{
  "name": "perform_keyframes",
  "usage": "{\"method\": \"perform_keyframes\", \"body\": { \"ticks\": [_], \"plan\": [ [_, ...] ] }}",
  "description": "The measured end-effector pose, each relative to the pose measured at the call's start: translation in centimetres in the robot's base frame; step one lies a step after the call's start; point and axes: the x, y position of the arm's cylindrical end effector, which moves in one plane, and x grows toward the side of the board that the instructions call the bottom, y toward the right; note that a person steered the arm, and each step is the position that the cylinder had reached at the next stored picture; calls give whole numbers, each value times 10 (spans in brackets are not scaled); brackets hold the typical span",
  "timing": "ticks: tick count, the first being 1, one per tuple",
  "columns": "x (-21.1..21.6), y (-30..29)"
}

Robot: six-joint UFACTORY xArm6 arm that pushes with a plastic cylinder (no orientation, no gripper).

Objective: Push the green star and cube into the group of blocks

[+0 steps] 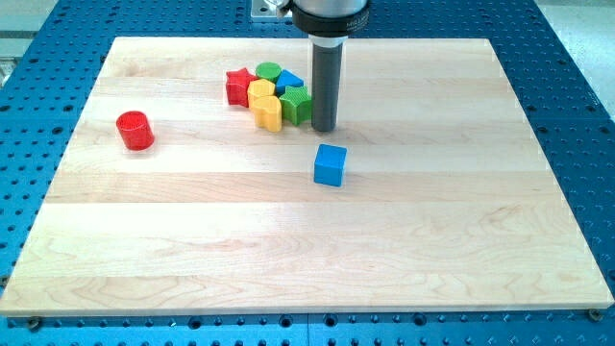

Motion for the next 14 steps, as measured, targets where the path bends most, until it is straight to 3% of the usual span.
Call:
{"method": "perform_keyframes", "body": {
  "ticks": [2, 3, 5, 7, 9, 14],
  "plan": [
    [76, 80],
    [100, 49],
    [73, -53],
    [77, -122],
    [51, -103],
    [62, -33]
  ]
}}
